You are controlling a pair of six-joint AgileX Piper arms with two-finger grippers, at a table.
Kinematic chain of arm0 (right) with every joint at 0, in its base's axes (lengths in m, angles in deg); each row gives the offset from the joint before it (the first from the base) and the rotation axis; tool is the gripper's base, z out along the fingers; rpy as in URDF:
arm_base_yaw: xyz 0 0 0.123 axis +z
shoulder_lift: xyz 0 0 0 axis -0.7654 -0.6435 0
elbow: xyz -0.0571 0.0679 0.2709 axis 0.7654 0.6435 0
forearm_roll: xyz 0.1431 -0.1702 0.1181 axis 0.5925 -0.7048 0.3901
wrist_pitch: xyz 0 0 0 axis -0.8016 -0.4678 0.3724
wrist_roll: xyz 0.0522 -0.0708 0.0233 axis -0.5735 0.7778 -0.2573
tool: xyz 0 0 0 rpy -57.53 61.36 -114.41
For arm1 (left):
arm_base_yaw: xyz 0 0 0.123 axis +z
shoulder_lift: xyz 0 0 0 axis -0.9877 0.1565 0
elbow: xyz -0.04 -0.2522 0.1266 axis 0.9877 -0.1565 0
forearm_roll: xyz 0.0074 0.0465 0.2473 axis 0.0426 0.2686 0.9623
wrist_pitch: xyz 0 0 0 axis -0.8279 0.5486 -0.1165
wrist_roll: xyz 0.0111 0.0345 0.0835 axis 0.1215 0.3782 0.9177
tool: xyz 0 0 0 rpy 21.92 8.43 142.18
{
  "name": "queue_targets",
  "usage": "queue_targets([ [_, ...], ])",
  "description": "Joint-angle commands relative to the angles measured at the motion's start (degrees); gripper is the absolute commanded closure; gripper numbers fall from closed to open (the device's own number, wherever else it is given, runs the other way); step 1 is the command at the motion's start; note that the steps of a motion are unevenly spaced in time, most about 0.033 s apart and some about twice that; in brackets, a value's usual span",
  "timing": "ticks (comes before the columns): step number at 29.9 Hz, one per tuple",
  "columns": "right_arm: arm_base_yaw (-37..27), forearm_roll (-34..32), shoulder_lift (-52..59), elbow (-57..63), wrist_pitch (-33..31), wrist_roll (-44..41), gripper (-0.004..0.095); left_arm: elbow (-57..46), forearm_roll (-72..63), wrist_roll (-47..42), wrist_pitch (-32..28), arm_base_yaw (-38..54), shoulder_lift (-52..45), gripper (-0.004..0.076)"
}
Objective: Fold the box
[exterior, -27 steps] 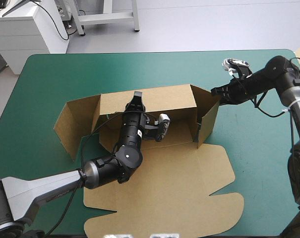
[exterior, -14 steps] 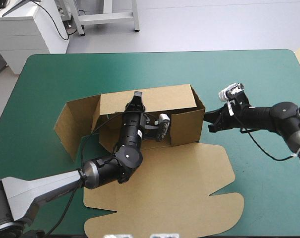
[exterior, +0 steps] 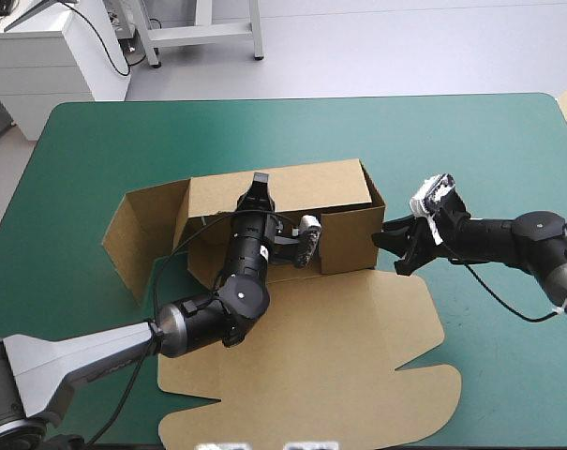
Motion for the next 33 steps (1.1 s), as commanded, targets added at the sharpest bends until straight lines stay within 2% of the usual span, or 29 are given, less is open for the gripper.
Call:
queue_targets([
  [1, -0.3, 2.0, 2.0, -2.2, 0.8, -0.3, 0.0272, 1.3, 4.7, 1.5, 2.1, -0.3, -2.2, 0.0731],
  [3, -0.3, 1.6, 2.0, -2.2, 2.1, -0.3, 0.0187, 1.3, 4.7, 1.5, 2.1, -0.3, -2.2, 0.0731],
  [4, -0.3, 1.4, 2.0, -2.2, 2.8, -0.3, 0.0175, 1.3, 4.7, 1.5, 2.1, -0.3, -2.2, 0.0731],
  [9, -0.3, 1.4, 2.0, -2.2, 4.2, 0.5, 0.0181, 1.3, 4.7, 1.5, 2.0, -0.3, -2.2, 0.0731],
  [16, -0.3, 1.5, 2.0, -2.2, 13.0, 5.9, 0.0181, 1.3, 4.6, 1.4, 2.0, -0.3, -2.2, 0.0731],
  [19, -0.3, 4.4, 2.0, -2.2, 12.4, 7.7, 0.0181, 1.3, 4.6, 1.4, 2.0, -0.3, -2.2, 0.0731],
  [22, -0.3, 10.1, 2.0, -2.2, 8.1, 10.9, 0.0181, 1.3, 4.6, 1.4, 1.9, -0.3, -2.2, 0.0731],
  [24, -0.3, 11.0, 2.0, -2.2, 5.1, 11.8, 0.0181, 1.3, 4.6, 1.4, 1.9, -0.3, -2.2, 0.0731],
  [26, 0.8, 9.9, 2.0, -2.2, 5.2, 9.4, 0.0190, 1.3, 4.6, 1.4, 1.9, -0.3, -2.2, 0.0731],
  [30, 5.7, 8.0, 2.0, -2.1, 11.5, 3.7, 0.0191, 1.3, 4.6, 0.8, 1.9, -0.3, -2.2, 0.0731],
  [33, 10.7, 6.1, 2.0, -2.0, 20.2, 1.0, 0.0191, 1.3, 4.6, 0.8, 2.1, -0.3, -2.2, 0.0731],
])
